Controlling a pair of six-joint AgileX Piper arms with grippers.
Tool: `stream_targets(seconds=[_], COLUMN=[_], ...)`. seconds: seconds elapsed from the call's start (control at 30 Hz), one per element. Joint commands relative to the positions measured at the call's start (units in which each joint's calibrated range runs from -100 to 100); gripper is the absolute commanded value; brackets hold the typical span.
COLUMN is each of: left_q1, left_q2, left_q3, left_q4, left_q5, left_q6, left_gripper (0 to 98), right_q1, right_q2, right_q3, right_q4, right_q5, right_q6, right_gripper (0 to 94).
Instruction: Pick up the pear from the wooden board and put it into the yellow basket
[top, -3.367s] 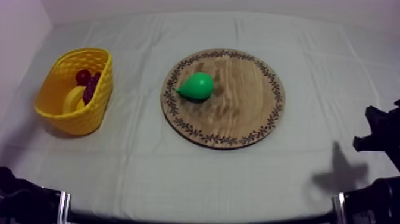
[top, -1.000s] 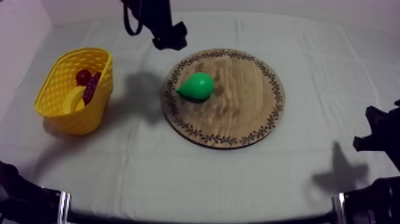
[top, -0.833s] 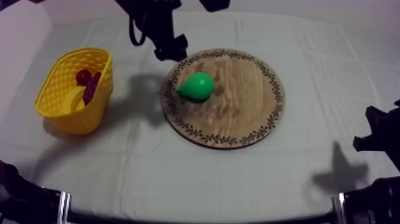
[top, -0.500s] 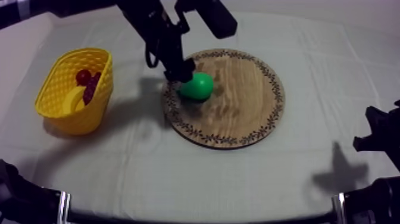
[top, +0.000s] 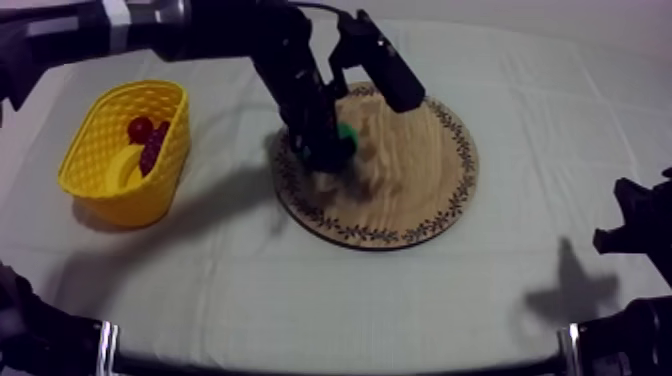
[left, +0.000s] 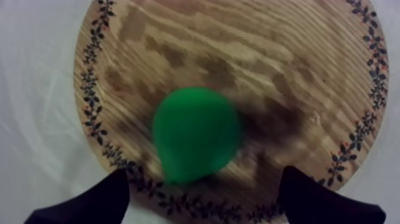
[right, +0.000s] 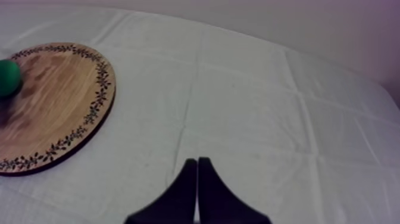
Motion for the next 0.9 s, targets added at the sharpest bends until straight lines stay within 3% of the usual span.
stream_targets(seconds=[0.0, 0.7, 0.87], left_q1=[0.1, -0.5, -0.6], left_q2=[1.8, 12.5, 12.8], left_q3=[-0.3, -7.3, -7.2], left_q4=[-0.23, -1.93, -2.01], left_q5=[-2.0, -7.1, -6.9], left_q6=[0.2, 0.4, 0.2], left_gripper=[94.6, 93.1, 87.8], right_q1=[0.0, 0.0, 0.0], right_q2=[0.0, 0.0, 0.0], right_q3=[0.1, 0.1, 0.1], right_q4=[0.0, 0.0, 0.0], right_q5=[0.0, 0.0, 0.0], right_q6=[0.0, 0.0, 0.0], right_gripper=[0.3, 0.3, 0.3])
